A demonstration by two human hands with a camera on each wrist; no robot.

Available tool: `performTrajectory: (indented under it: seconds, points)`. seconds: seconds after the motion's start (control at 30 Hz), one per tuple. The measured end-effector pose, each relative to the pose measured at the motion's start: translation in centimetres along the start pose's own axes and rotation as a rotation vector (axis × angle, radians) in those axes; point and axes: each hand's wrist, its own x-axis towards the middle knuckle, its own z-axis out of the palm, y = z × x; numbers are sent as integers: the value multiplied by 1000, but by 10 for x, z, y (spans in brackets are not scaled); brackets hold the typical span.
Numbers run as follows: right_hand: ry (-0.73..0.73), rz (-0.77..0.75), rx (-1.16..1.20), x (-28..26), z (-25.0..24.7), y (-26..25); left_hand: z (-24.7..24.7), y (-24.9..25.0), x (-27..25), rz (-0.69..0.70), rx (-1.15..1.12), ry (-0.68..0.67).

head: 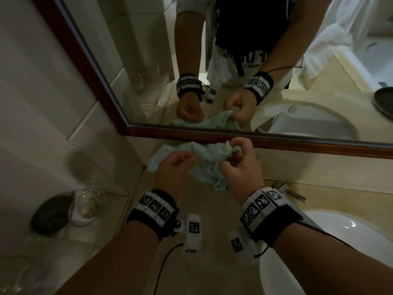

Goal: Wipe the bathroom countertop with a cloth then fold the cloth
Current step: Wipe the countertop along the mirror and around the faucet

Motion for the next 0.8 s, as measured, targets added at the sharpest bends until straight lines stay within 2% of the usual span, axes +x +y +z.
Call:
performTrajectory:
  seconds: [0.2,0.3,0.43,0.6,0.8]
  points:
    - [-154,-125,-233,4,0,4,8,4,24,3,57,-94]
    - [-157,-81,-285,15,0,12,10,-2,33,59,138,-126]
    - [-123,-79,-348,24,6,32,13,-14,41,96,167,-63]
    - [-16,-19,-254,26,18,48,12,-31,46,-6,190,-63]
    - [-49,119,-295,29,32,78,11,-56,53,-139,180,-112]
